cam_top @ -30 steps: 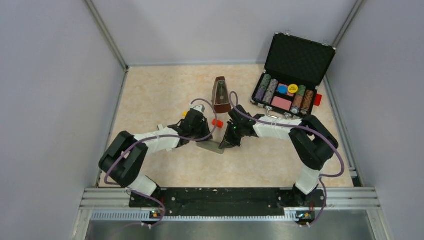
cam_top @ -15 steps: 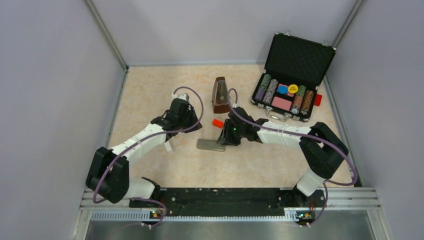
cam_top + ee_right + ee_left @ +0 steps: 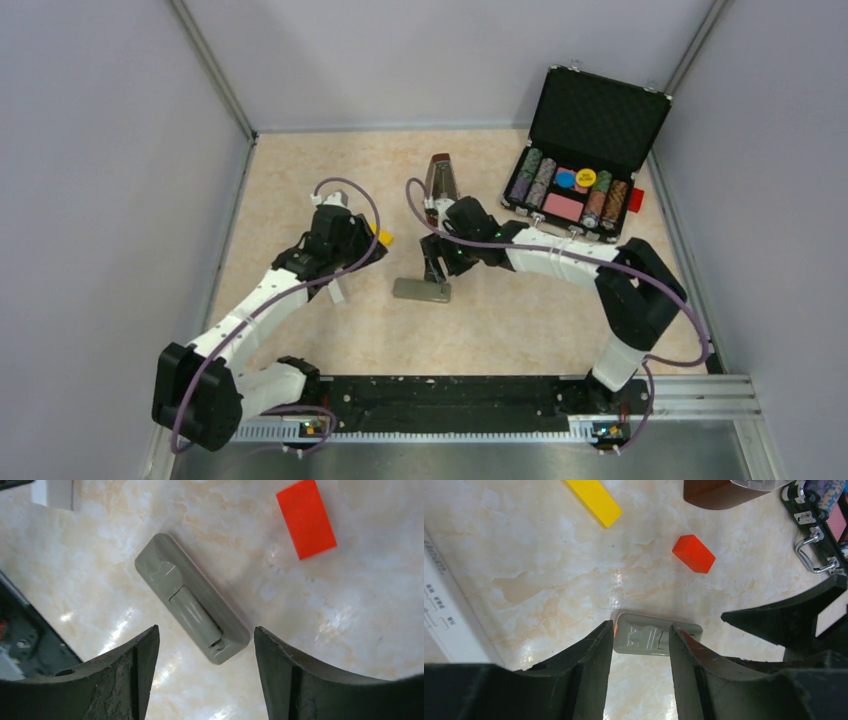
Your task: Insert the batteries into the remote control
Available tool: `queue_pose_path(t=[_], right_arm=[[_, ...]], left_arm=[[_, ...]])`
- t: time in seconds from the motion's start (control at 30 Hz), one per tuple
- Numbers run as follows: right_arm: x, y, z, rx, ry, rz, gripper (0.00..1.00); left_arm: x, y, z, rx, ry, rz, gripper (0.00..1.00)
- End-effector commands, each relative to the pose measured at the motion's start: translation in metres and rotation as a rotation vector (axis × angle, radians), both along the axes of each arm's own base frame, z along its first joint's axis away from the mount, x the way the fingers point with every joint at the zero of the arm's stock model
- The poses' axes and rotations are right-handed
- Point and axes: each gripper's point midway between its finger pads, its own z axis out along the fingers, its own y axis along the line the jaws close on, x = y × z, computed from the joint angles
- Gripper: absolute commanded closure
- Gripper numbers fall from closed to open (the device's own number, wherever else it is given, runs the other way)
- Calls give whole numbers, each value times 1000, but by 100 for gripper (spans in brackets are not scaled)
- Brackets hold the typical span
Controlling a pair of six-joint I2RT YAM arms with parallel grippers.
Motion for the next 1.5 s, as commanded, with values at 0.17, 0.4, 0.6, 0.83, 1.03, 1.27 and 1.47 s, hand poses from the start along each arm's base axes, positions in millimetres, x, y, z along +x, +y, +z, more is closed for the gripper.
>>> queue_pose_path(t=[0.17, 0.4, 0.6, 0.83, 1.03, 1.27, 1.47], right_arm=[[-5, 6, -35, -182, -179, 571, 30], [-25, 17, -55, -217, -201, 689, 30], [-25, 19, -66, -259, -227, 663, 37], [-18, 10, -71, -316, -185, 470, 64], [-10, -6, -64, -338, -114, 115, 70], [-13, -25, -61, -350, 5, -253, 67], [-17, -18, -52, -346, 0, -363, 46]], left_arm=[[-10, 29, 10, -23, -45, 122, 31], [-12, 39, 7, -62, -17, 182, 23], [-14, 53, -4, -119, 42, 260, 22], [-16, 60, -24, -206, 146, 314, 23], [-13, 38, -26, -298, 185, 223, 23], [-10, 17, -31, -406, 220, 170, 26], [-3, 6, -30, -392, 216, 102, 26]])
